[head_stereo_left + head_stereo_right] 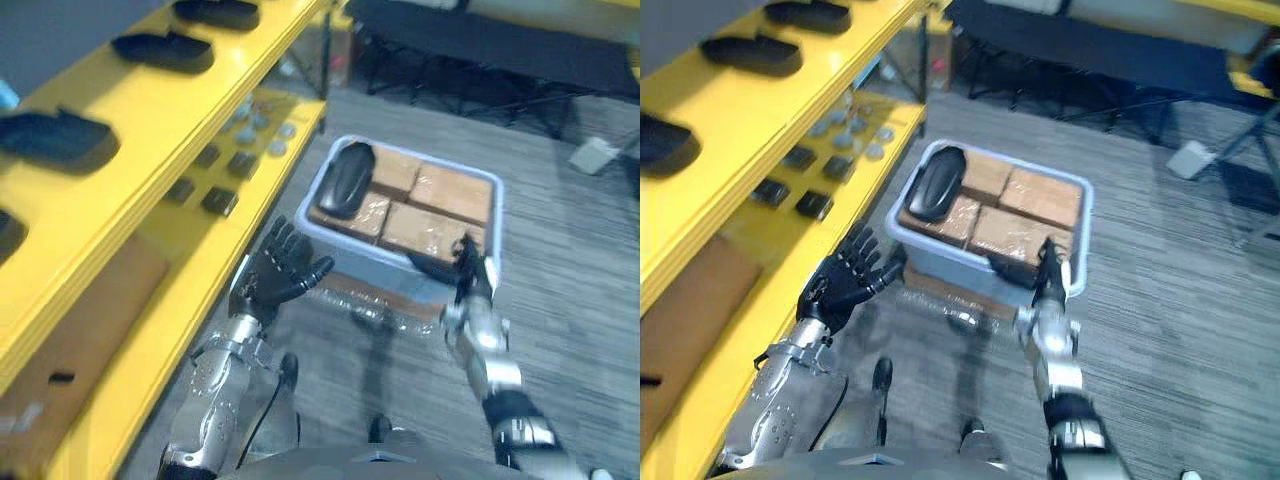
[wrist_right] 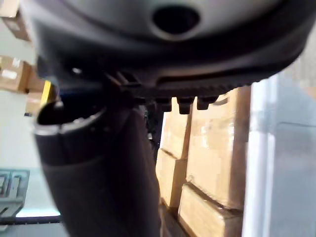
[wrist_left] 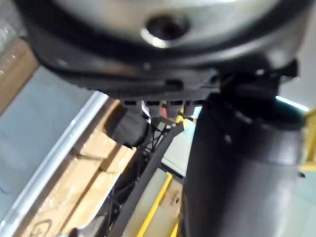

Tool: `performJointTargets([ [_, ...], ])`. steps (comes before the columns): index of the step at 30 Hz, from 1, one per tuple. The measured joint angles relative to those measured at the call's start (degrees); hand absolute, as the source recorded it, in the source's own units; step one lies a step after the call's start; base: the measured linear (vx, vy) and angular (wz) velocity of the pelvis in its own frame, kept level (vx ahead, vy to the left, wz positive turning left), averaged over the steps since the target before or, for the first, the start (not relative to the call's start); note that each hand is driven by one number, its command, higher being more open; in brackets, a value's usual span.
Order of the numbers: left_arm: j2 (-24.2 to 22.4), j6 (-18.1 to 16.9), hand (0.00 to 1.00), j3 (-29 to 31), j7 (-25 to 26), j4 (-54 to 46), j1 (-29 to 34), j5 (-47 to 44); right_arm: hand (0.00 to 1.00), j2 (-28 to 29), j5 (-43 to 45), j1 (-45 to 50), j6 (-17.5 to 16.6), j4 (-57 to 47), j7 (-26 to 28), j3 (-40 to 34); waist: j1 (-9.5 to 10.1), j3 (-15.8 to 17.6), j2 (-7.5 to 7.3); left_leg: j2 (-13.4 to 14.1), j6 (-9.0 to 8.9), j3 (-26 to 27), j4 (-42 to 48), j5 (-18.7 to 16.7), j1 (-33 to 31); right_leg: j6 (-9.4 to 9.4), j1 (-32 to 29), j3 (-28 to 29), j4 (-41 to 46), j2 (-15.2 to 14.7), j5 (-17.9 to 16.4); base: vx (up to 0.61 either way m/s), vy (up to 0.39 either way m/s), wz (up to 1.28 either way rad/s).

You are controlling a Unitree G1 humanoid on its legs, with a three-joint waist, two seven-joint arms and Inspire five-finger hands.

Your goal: Walk over and take three plastic housings, then place them on the shelf

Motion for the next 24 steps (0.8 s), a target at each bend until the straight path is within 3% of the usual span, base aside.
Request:
performJointTargets([
  [1, 0.29, -0.21, 1.00, 0.08, 0.39, 1.45, -0.58, 1.65, 1.00, -1.84, 0.84, -5.37, -0.13, 1.79, -1.57, -0.43, 1.80, 1.91, 0.25, -0.06, 0.52, 0.00, 1.85, -0.06, -0.69, 0.52, -0.67, -0.83, 0.55, -0.02, 0.30, 0.03, -0.011, 0.26],
  [4, 1.89, -0.56, 1.00, 0.27, 1.73, 3.18, -1.05, 2.56, 1.00, -5.81, 3.64, -15.26, -0.45, 5.12, -4.40, -0.33, 3.67, 5.37, 0.06, -1.06, 1.10, -2.43, -1.30, 3.37, -2.26, 1.43, -1.81, -3.17, 0.83, -0.24, 0.97, 0.06, 0.009, 0.44],
  [8, 3.17, -2.37, 1.00, 0.38, 2.09, 6.14, -0.58, 3.53, 1.00, -9.08, 5.82, -23.54, -0.35, 11.56, -5.19, 2.07, 6.79, 8.37, 0.60, -1.96, 1.12, -3.61, -1.89, 3.78, -2.33, 1.44, -1.41, -4.57, 1.06, -0.89, 0.77, 0.03, 0.012, 0.26],
  [16, 3.34, -6.82, 1.00, -2.55, 1.50, 13.83, -1.20, 1.01, 1.00, -15.76, 10.81, -31.65, 4.28, 23.68, -6.52, 3.97, 8.06, 11.06, 1.78, -1.81, 1.08, -5.62, -1.58, 3.79, -4.34, 1.21, -3.67, -6.15, 4.46, -0.84, -0.89, -0.04, -0.023, 0.10],
  [24, 1.08, -9.43, 1.00, -7.69, 2.28, 22.25, -2.56, -1.44, 1.00, -21.15, 11.06, -38.99, 10.81, 30.65, -13.92, 2.53, 9.01, 13.31, 5.07, -1.59, 0.97, -6.73, -0.69, 4.27, -7.44, 0.91, -7.27, -6.65, 7.29, -0.90, -1.90, -0.01, -0.044, 0.03],
])
